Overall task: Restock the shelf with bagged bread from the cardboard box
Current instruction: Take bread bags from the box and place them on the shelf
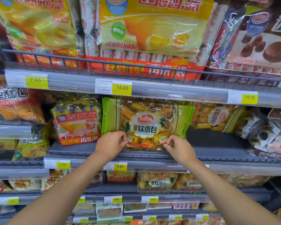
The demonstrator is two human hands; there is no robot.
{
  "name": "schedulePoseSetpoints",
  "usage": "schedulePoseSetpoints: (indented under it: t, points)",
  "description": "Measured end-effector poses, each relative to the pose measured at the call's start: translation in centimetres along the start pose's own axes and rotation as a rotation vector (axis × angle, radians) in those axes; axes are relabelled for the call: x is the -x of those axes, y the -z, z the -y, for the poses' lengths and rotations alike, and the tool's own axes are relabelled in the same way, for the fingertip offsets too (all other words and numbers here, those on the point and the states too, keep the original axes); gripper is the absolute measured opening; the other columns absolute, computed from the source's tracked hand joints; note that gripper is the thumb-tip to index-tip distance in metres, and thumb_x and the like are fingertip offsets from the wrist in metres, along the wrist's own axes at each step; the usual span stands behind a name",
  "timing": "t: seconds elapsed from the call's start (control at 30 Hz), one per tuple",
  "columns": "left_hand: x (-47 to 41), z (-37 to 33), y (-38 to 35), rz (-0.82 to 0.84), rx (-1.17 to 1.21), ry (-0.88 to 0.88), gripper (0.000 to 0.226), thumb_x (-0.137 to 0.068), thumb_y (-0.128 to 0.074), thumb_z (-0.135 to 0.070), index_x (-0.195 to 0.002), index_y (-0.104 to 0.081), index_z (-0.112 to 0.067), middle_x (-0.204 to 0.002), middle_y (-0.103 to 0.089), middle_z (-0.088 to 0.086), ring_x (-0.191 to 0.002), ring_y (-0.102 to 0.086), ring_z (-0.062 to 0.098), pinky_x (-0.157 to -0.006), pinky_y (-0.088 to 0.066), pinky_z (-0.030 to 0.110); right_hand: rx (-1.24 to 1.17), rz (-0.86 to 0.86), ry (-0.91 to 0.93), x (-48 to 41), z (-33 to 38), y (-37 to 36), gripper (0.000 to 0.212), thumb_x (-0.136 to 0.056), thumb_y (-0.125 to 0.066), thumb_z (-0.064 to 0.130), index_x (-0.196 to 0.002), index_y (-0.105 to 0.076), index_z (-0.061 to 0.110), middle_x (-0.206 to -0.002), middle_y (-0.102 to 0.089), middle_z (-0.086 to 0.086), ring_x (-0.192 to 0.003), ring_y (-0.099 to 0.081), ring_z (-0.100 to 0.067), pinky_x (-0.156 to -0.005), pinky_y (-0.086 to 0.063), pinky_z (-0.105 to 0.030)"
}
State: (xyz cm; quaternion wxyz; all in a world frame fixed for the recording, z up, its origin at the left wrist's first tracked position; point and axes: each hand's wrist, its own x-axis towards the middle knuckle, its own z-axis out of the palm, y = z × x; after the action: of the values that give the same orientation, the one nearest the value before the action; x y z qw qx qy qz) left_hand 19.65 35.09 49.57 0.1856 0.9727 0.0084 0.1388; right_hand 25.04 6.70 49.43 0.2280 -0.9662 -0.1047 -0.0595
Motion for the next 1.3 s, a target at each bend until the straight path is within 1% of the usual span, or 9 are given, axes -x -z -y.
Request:
schedulePoseSetpoints:
  t: [0.33, 0.53, 0.63, 0.77, 0.9, 0.97, 1.07, 1.2, 1.3]
  points:
    - [-2.0, 0.0, -0.9, 0.017, -0.016, 0.027, 0.009, -0.093, -0.066, -0.039, -0.091, -0.061, -0.031, -0.080, -0.071, -0.007, -0.072, -0.067, 0.018, -0.064, -0.059, 0.036, 0.013, 0.083, -0.035, -3.3, -0.4, -0.1, 0.022, -0.089, -0.066, 0.041, -0.075, -0.052, 0.031, -0.077, -0.068, 0.007, -0.078, -0.064, -0.019, -0.065, -0.054, -0.037]
    - [-1.1, -0.1, -0.6, 0.059, -0.014, 0.026, 0.002, -0.095, -0.061, -0.035, -0.094, -0.061, -0.033, -0.085, -0.065, -0.016, -0.075, -0.063, 0.011, -0.060, -0.052, 0.029, -0.055, 0.127, 0.035, -2.6, -1.1, 0.1, 0.011, -0.090, -0.065, 0.039, -0.085, -0.058, 0.032, -0.087, -0.065, 0.014, -0.086, -0.064, -0.013, -0.072, -0.055, -0.036]
    - [-0.3, -0.2, -0.1, 0.071, 0.005, 0.031, 0.007, -0.096, -0.058, -0.032, -0.096, -0.065, -0.033, -0.086, -0.065, -0.018, -0.075, -0.065, 0.010, -0.061, -0.056, 0.030, -0.086, 0.157, 0.075, -1.8, -1.9, 0.5, 0.012, -0.092, -0.064, 0.039, -0.099, -0.065, 0.030, -0.100, -0.066, 0.013, -0.097, -0.064, -0.013, -0.082, -0.055, -0.039]
    - [1.0, -0.8, 0.6, 0.090, -0.030, 0.068, 0.009, -0.097, -0.055, -0.029, -0.097, -0.064, -0.032, -0.084, -0.064, -0.016, -0.062, -0.056, 0.004, -0.048, -0.038, 0.024, -0.073, 0.176, 0.106, -0.2, -2.9, 1.6, 0.032, -0.096, -0.058, 0.044, -0.123, -0.064, 0.027, -0.128, -0.062, 0.004, -0.117, -0.059, -0.017, -0.096, -0.051, -0.038]
    - [2.6, -1.9, 0.3, 0.035, -0.059, 0.072, 0.007, -0.096, -0.056, -0.034, -0.100, -0.062, -0.034, -0.099, -0.067, -0.009, -0.082, -0.060, 0.016, -0.055, -0.043, 0.028, -0.072, 0.163, 0.116, 1.9, -4.3, 3.1, 0.035, -0.097, -0.057, 0.042, -0.129, -0.061, 0.028, -0.137, -0.055, 0.003, -0.126, -0.053, -0.020, -0.104, -0.046, -0.042]
    - [3.5, -3.2, -0.2, 0.003, -0.077, 0.056, 0.015, -0.096, -0.057, -0.036, -0.109, -0.063, -0.031, -0.102, -0.067, -0.005, -0.092, -0.062, 0.022, -0.061, -0.049, 0.032, -0.066, 0.130, 0.135, 3.1, -5.4, 3.9, 0.034, -0.098, -0.057, 0.038, -0.130, -0.060, 0.026, -0.138, -0.054, 0.003, -0.131, -0.048, -0.020, -0.109, -0.041, -0.042]
    - [4.9, -5.6, -1.4, -0.040, -0.120, 0.018, 0.032, -0.094, -0.059, -0.038, -0.124, -0.061, -0.026, -0.119, -0.067, -0.003, -0.112, -0.062, 0.024, -0.075, -0.057, 0.038, -0.088, 0.076, 0.164, 5.3, -7.4, 5.1, 0.032, -0.099, -0.056, 0.034, -0.129, -0.060, 0.026, -0.136, -0.053, 0.006, -0.131, -0.044, -0.017, -0.108, -0.041, -0.036]
    - [7.7, -9.5, -3.4, -0.095, -0.166, -0.053, 0.038, -0.092, -0.064, -0.037, -0.126, -0.061, -0.022, -0.132, -0.062, 0.001, -0.128, -0.055, 0.025, -0.094, -0.054, 0.044, -0.106, 0.025, 0.184, 8.7, -11.2, 6.2, 0.031, -0.097, -0.058, 0.028, -0.127, -0.061, 0.026, -0.135, -0.053, 0.006, -0.131, -0.044, -0.015, -0.110, -0.037, -0.035]
    - [10.7, -12.9, -5.3, -0.101, -0.152, -0.057, 0.040, -0.091, -0.066, -0.035, -0.129, -0.061, -0.021, -0.139, -0.059, 0.004, -0.135, -0.049, 0.028, -0.103, -0.050, 0.048, -0.112, 0.022, 0.197, 11.5, -14.7, 6.7, 0.029, -0.095, -0.059, 0.026, -0.123, -0.064, 0.024, -0.129, -0.056, 0.005, -0.125, -0.049, -0.018, -0.107, -0.041, -0.037]
